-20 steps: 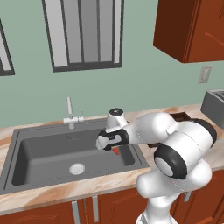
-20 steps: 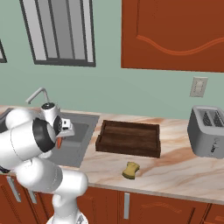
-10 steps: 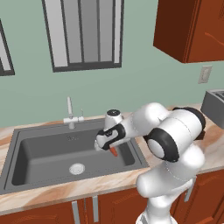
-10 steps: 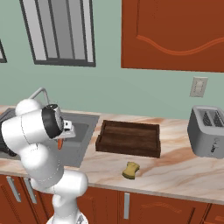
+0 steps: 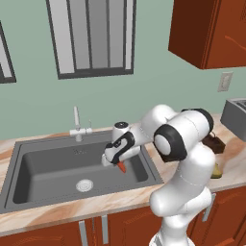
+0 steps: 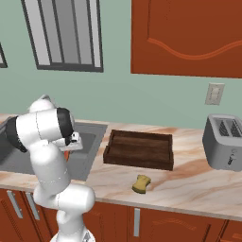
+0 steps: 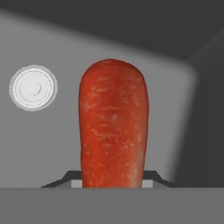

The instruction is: Pick up all produce items and place them in the sink. Turn on the sink faucet to wash them. Then turn the sink off and put them in the tray.

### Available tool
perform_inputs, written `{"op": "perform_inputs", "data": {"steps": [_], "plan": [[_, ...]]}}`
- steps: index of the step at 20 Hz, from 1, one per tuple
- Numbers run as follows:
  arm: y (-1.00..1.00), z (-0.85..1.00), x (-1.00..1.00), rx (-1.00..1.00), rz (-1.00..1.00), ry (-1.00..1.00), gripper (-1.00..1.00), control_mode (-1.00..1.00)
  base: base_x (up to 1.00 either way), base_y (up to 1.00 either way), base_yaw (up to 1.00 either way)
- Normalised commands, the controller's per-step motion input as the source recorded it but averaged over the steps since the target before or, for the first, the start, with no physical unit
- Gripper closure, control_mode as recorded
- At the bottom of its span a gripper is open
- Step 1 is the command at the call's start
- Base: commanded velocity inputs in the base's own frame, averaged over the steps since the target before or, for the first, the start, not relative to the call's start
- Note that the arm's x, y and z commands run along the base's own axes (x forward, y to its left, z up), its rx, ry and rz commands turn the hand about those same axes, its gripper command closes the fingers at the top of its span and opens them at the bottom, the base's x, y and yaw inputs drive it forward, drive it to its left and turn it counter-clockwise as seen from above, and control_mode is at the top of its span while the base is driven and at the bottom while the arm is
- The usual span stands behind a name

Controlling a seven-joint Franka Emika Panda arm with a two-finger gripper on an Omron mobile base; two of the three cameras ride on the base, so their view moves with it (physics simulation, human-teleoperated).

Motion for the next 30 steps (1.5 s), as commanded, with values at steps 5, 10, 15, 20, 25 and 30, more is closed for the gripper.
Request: {"op": "perform_inputs", "data": {"steps": [5,10,15,20,25,30], "plan": [[0.09,-0.25,0.2,-0.01,0.0,0.04,1.0,-1.0,0.0,0.0,0.0],[0.08,-0.24,0.23,0.0,0.0,0.02,1.0,-1.0,0.0,0.0,0.0],[0.09,-0.26,0.24,0.0,0.0,0.02,1.0,-1.0,0.0,0.0,0.0],[0.08,-0.31,0.2,0.0,0.0,0.0,1.0,-1.0,0.0,0.0,0.0],[0.08,-0.31,0.2,0.0,0.0,0.0,1.0,-1.0,0.0,0.0,0.0],[0.07,-0.31,0.18,0.0,0.0,0.0,1.0,-1.0,0.0,0.0,0.0]]}}
